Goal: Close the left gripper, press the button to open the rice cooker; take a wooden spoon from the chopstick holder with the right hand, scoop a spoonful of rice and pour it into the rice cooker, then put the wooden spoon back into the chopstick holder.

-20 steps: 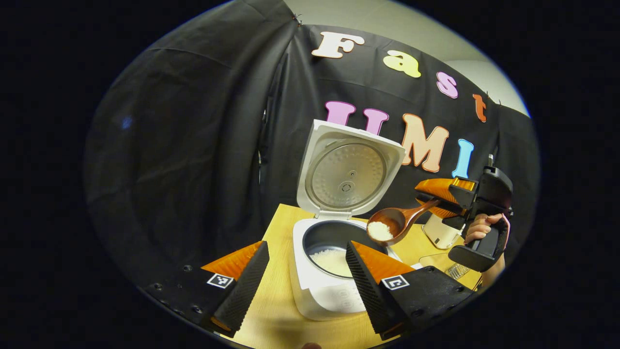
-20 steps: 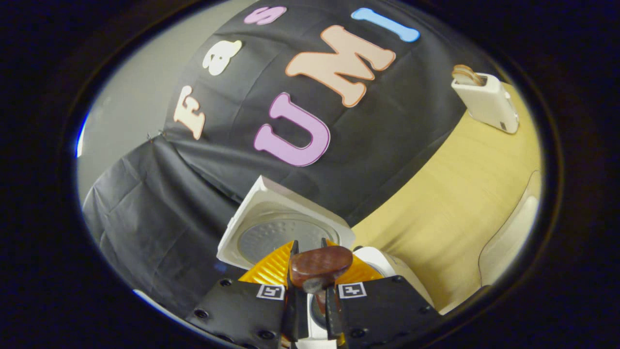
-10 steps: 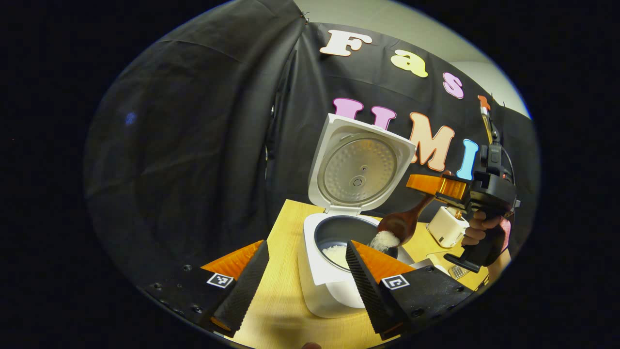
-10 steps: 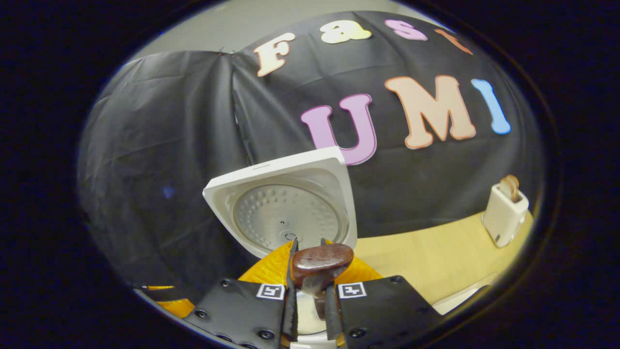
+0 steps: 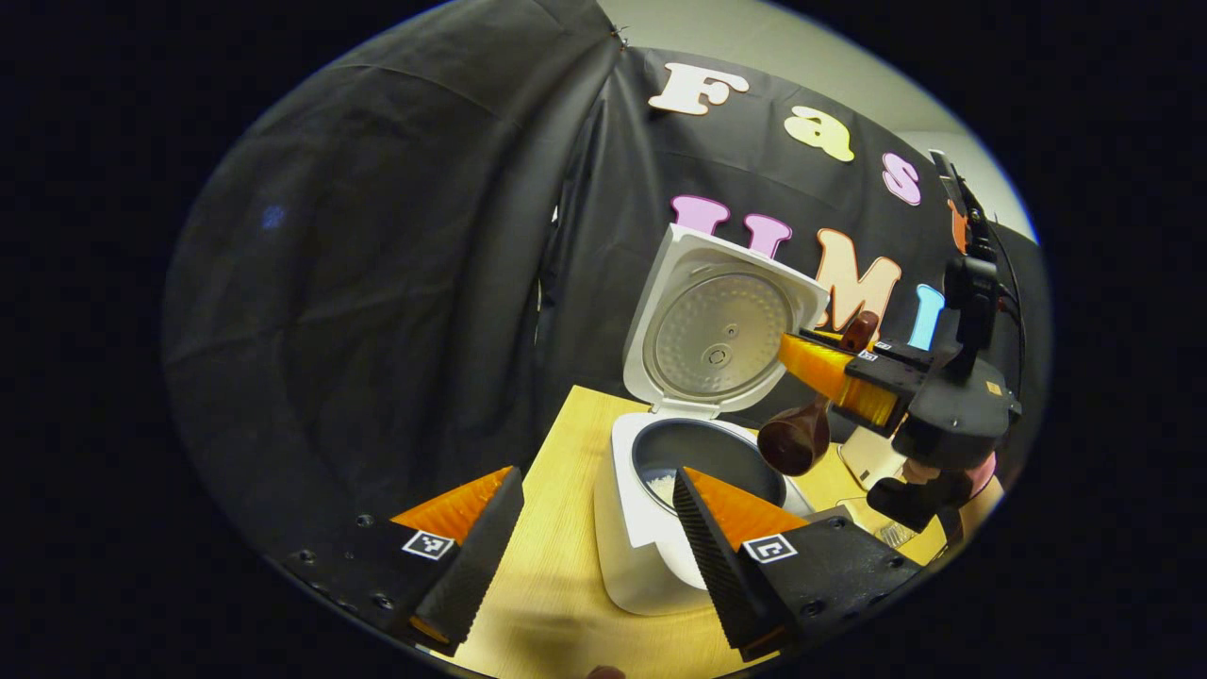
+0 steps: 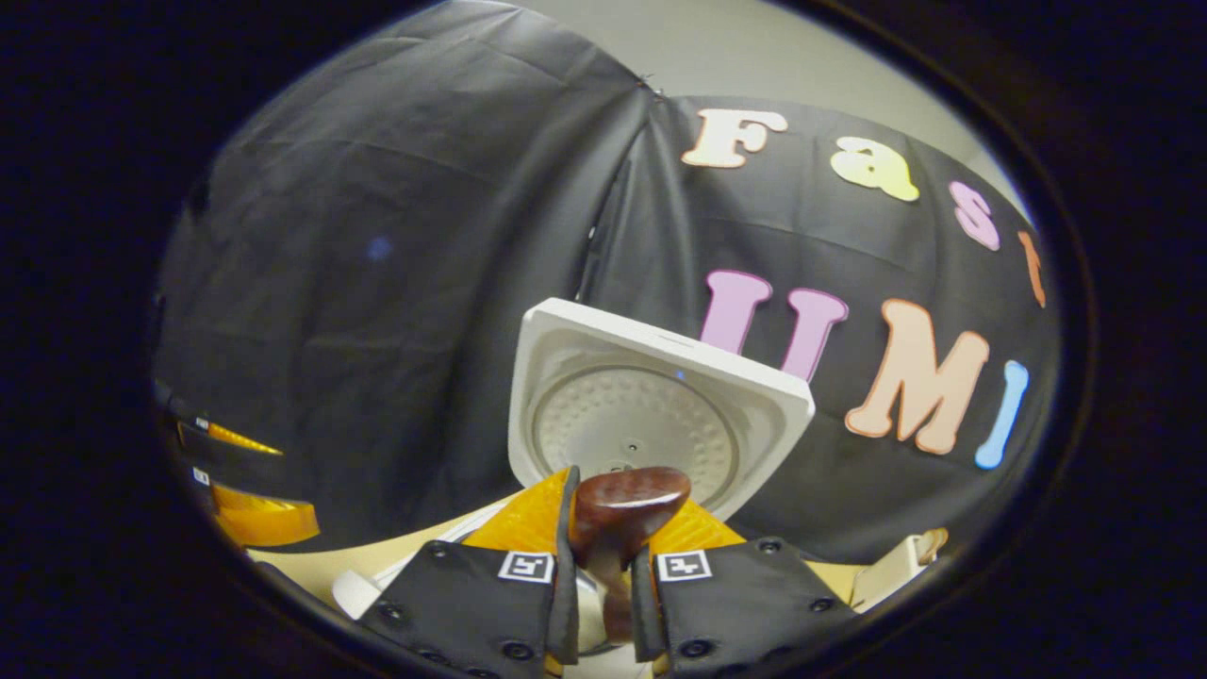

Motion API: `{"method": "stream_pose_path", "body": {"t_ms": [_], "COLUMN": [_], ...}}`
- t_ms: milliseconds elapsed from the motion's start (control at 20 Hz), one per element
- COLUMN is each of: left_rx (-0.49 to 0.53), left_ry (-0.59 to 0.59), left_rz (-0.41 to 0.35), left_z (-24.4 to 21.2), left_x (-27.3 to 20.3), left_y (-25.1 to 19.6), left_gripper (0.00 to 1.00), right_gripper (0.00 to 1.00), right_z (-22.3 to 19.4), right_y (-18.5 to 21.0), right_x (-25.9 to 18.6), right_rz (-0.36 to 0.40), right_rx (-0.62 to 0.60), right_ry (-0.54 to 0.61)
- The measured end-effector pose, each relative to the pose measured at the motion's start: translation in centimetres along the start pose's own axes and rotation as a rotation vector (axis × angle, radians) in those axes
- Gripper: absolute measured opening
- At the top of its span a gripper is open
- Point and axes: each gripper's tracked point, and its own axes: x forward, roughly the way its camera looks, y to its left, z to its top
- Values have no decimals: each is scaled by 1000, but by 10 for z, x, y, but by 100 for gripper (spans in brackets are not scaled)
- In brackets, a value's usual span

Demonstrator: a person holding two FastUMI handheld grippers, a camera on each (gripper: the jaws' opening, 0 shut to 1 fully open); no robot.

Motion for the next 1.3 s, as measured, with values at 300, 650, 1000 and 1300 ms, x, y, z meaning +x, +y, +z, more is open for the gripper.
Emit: {"method": "stream_pose_path", "body": {"t_ms": [300, 650, 1000, 1300], "left_rx": [-12, 9, 33, 55], "left_ry": [0, -5, -8, 0], "left_rz": [18, -7, -83, -124], "left_z": [-1, 0, 3, -3], "left_x": [-4, -3, 3, 3], "left_y": [6, -9, -52, -93], "left_gripper": [94, 94, 95, 95], "right_gripper": [24, 24, 24, 24], "right_z": [-13, -5, -13, -51], "right_y": [20, -29, -136, -247], "right_x": [1, -11, -62, -137], "right_rz": [43, -10, -157, -319], "right_rx": [-31, 120, 234, 309], "right_ry": [12, 12, 21, 73]}}
